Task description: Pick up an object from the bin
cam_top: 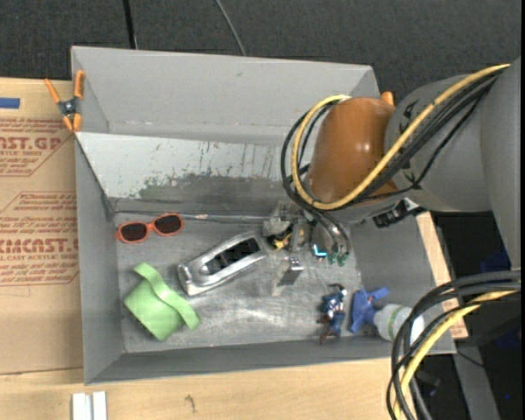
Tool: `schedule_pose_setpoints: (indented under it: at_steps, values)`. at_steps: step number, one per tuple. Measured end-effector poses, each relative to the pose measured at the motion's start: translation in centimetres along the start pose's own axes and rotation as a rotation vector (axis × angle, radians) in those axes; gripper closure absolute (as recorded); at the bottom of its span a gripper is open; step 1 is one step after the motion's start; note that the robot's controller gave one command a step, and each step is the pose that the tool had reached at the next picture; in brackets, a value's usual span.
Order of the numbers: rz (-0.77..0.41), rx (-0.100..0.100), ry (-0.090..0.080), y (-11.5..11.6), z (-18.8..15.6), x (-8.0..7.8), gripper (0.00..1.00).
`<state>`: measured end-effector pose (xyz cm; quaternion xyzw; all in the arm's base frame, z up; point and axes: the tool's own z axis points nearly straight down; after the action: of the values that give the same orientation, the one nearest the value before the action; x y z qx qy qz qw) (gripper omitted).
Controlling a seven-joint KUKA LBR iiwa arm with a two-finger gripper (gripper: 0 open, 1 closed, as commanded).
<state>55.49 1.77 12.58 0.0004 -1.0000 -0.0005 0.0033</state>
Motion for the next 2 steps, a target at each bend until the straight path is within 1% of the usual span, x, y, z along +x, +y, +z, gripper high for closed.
schedule_pose_setpoints:
  at_steps: [1, 2]
  values:
    - [0.000, 0.000, -0.007, 0.0, -0.4, -0.2, 0.00]
    - [-0.118, 0.016, 0.006, 10.2, 4.4, -3.3, 1.00]
